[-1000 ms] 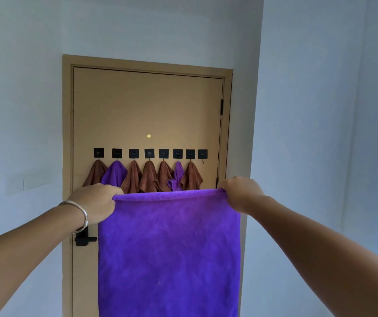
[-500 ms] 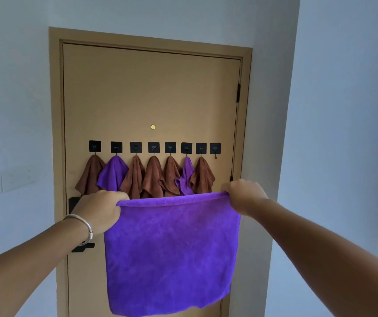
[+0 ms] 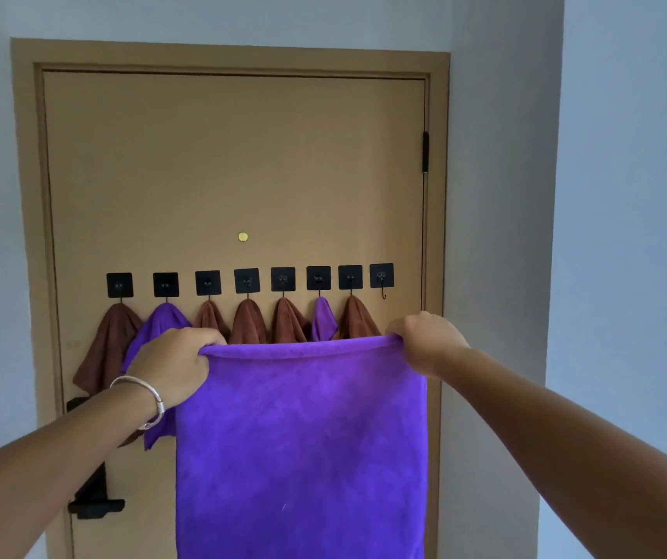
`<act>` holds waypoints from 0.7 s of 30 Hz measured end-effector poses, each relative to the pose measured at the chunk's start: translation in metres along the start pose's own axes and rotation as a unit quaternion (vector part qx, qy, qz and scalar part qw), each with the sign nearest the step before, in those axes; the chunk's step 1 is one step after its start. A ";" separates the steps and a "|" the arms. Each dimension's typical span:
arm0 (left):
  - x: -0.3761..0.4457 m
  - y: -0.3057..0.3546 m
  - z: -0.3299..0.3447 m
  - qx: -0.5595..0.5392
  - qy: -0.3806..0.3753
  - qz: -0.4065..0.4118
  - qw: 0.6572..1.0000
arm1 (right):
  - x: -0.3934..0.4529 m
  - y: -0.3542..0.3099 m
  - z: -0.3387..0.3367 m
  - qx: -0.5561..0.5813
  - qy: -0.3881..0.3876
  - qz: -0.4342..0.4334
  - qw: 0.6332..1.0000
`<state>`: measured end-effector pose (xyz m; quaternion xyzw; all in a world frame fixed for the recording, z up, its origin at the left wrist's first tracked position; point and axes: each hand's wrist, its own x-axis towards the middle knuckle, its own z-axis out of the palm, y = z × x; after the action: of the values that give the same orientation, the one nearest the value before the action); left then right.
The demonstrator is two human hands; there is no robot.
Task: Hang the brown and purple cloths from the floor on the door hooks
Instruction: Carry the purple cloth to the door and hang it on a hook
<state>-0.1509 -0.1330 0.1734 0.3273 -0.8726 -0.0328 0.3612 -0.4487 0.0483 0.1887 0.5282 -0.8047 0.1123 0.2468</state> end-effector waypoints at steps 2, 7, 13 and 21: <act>0.018 0.001 0.020 -0.071 0.009 -0.003 0.997 | 0.015 0.011 0.012 0.053 -0.009 0.008 0.999; 0.063 0.002 0.062 -0.184 0.008 -0.022 0.983 | 0.044 0.041 0.040 0.292 -0.054 0.078 0.952; 0.118 -0.002 0.110 -0.206 -0.006 -0.015 0.978 | 0.075 0.070 0.066 0.430 -0.023 0.130 0.893; 0.201 0.003 0.173 -0.077 0.039 0.085 0.993 | 0.120 0.086 0.087 0.344 -0.041 0.202 0.916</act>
<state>-0.3702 -0.2812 0.1693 0.2245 -0.8772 -0.0566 0.4206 -0.5895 -0.0495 0.1833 0.4104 -0.8155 0.4079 -0.0111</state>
